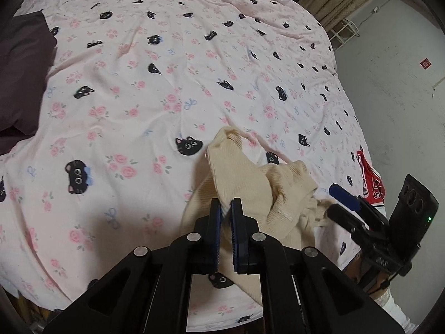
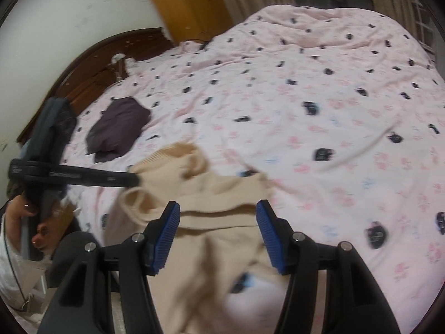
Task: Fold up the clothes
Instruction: 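Grasp the bunched sweater with the left gripper while the right gripper releases it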
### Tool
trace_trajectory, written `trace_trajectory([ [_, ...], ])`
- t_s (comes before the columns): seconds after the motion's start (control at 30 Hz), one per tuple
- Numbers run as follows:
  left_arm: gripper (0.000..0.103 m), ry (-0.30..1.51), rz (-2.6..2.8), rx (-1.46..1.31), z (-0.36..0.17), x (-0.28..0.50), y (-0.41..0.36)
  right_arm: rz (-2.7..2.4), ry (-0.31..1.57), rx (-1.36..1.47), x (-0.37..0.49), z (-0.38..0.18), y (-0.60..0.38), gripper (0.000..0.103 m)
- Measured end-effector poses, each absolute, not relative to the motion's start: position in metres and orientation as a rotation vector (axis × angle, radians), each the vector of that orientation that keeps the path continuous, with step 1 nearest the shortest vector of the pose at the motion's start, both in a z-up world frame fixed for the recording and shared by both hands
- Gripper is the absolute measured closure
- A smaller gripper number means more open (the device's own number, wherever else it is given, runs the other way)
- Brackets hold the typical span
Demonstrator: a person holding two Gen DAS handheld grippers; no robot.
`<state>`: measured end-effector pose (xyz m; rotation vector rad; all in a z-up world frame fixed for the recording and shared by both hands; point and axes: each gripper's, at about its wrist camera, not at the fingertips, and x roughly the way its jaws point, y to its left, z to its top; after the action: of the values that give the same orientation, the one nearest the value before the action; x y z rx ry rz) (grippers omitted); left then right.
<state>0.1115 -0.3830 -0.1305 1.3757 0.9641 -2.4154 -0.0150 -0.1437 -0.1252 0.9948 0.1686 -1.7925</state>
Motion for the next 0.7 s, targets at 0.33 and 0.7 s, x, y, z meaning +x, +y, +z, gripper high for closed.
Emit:
trace_trajectory([
  [0.33,0.097,0.987,-2.414,1.378,-0.131,0.117,-0.382,-1.765,0.227,1.086,-0.039,-0.152,-0.16,0.067],
  [0.7,0.08,1.031,-2.427,1.396,-0.13,0.124,-0.362,-1.754,0.247,1.075,-0.035,-0.152,-0.166,0.097],
])
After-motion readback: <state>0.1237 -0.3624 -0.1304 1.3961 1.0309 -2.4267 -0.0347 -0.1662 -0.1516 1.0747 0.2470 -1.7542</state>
